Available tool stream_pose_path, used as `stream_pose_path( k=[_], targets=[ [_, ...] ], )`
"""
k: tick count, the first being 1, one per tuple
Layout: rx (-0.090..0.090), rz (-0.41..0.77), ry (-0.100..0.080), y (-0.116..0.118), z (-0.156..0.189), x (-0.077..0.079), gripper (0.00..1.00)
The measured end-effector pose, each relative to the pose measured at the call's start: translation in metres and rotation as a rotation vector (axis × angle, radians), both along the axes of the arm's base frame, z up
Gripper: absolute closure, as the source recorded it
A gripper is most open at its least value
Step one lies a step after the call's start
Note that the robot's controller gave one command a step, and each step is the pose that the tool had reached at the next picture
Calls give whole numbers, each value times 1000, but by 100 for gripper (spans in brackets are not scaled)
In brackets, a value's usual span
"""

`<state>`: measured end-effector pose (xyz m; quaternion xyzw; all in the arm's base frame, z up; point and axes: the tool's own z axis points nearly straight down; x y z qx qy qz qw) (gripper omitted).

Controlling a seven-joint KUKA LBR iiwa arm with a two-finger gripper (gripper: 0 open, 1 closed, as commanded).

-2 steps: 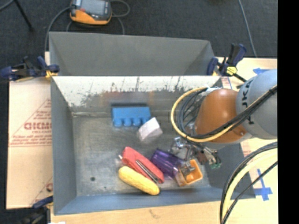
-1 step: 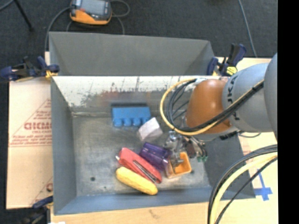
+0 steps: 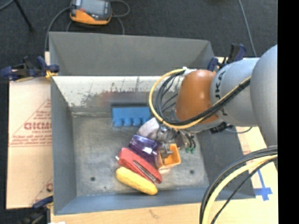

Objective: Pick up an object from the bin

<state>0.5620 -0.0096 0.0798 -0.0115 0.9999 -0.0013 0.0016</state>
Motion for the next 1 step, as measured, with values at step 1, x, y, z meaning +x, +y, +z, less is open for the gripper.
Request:
stream_pose_path(
  k=[1],
  targets=[
    [2, 81, 0, -29, 143, -49, 100]
  ],
)
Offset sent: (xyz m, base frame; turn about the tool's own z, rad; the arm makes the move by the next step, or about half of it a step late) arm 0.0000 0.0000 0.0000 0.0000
